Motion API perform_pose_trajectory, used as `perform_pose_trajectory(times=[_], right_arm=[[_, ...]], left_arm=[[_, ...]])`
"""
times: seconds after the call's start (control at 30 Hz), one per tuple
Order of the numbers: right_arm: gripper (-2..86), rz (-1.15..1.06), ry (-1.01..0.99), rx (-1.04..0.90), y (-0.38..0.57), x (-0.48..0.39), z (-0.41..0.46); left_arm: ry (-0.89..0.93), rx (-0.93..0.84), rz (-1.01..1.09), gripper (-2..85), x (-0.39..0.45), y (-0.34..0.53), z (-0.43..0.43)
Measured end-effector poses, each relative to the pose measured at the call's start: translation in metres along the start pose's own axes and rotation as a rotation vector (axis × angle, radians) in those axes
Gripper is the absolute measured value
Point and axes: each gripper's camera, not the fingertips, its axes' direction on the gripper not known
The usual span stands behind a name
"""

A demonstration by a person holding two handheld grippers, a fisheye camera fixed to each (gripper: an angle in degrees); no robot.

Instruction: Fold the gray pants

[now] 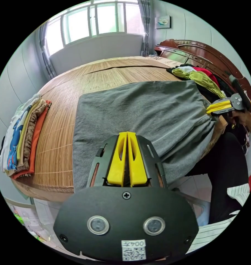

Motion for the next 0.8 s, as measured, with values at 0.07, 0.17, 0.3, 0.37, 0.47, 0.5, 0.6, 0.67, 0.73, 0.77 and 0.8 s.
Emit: perform_pose_trajectory(times=[0.07,0.17,0.3,0.37,0.47,0.5,0.6,0.67,0.73,0.77,0.8], right_arm=[[1.4,0.082,-0.029,0.077,0.014,0.007,-0.026],[0.9,0.123,-0.161,0.182,0.031,0.001,-0.053],[3.8,0.035,-0.159,0.214,0.029,-0.028,-0.062],[5.5,-0.029,-0.158,0.231,0.025,-0.042,-0.065],[6.8,-0.136,-0.176,0.219,0.021,-0.057,-0.064],[7.2,-0.152,-0.175,0.218,0.020,-0.060,-0.063],[7.3,-0.199,-0.193,0.207,0.014,-0.066,-0.060],[6.6,-0.218,-0.212,0.189,0.010,-0.067,-0.056],[4.5,-0.233,-0.216,0.172,0.009,-0.068,-0.051],[2.6,-0.240,-0.222,0.161,0.009,-0.068,-0.048],[1.6,-0.240,-0.219,0.159,0.010,-0.067,-0.047]], left_arm=[[0.013,0.019,-0.019,0.3,-0.006,0.005,0.001],[0.081,0.039,-0.075,0.2,-0.022,0.012,0.004],[0.062,0.044,-0.048,0.2,-0.025,0.017,0.005],[0.076,0.043,-0.063,0.2,-0.030,0.018,0.005],[0.103,0.041,-0.086,0.2,-0.039,0.021,0.006],[0.109,0.035,-0.088,0.3,-0.041,0.021,0.007],[0.124,0.018,-0.076,0.3,-0.046,0.020,0.007],[0.133,0.010,-0.070,0.3,-0.049,0.020,0.007],[0.138,-0.002,-0.070,0.3,-0.052,0.020,0.006],[0.137,-0.005,-0.069,0.3,-0.052,0.020,0.006],[0.134,-0.009,-0.065,0.3,-0.052,0.020,0.006]])
